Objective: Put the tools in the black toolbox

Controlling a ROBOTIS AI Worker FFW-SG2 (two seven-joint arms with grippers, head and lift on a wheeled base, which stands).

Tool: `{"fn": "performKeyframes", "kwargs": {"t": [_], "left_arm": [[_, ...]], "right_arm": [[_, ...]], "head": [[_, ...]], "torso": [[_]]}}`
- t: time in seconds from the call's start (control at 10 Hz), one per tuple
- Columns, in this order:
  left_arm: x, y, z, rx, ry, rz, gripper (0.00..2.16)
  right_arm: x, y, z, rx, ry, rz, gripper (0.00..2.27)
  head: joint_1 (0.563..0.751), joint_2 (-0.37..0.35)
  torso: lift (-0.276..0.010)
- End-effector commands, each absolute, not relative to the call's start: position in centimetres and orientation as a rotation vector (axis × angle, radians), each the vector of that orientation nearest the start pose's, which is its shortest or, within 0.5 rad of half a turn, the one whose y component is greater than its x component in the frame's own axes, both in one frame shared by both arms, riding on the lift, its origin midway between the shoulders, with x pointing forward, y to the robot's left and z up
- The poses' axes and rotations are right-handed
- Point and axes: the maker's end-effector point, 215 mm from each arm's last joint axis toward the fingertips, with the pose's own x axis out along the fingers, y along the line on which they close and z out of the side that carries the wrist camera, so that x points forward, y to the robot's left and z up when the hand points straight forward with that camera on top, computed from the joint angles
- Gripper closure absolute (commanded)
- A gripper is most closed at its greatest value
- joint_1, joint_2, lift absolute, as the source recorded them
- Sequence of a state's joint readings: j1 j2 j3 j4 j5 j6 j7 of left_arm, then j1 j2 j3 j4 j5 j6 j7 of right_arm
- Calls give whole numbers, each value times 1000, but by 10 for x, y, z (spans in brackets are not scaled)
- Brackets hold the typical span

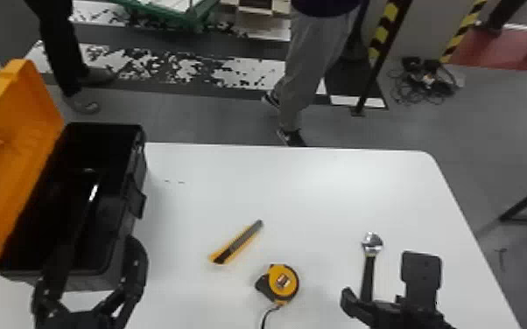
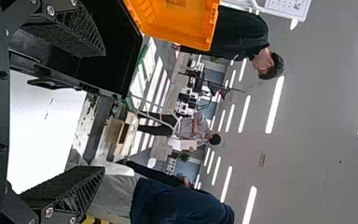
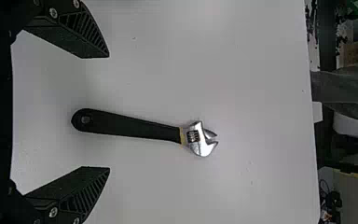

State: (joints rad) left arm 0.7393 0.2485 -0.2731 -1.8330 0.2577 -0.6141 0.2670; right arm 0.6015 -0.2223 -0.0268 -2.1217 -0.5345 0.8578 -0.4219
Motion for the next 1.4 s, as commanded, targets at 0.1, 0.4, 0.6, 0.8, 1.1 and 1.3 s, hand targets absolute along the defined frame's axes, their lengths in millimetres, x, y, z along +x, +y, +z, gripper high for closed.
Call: {"fn": "performKeyframes", "kwargs": {"t": [0.1, 0.4, 0.6, 0.8, 1.1, 1.3], "left_arm": [[319, 203, -389, -245, -27, 29, 134], [319, 201, -390, -242, -26, 22, 134], [319, 200, -391, -241, -23, 20, 134], [319, 200, -393, -238, -16, 19, 134], [319, 200, -393, -237, -15, 18, 134], [320, 198, -395, -236, -10, 16, 134]], "right_arm": [[296, -284, -561, 99, 1023, -176, 140], [302, -286, -564, 102, 1072, -179, 154], [306, -288, -570, 119, 1101, -189, 164], [313, -293, -576, 131, 1113, -207, 174], [320, -299, -585, 169, 1129, -228, 174], [321, -301, -592, 219, 1145, -237, 181]], "head": [[695, -136], [695, -159], [695, -163], [695, -165], [695, -177], [695, -181]], "torso": [[-39], [-39], [-39], [-39], [-39], [-39]]}}
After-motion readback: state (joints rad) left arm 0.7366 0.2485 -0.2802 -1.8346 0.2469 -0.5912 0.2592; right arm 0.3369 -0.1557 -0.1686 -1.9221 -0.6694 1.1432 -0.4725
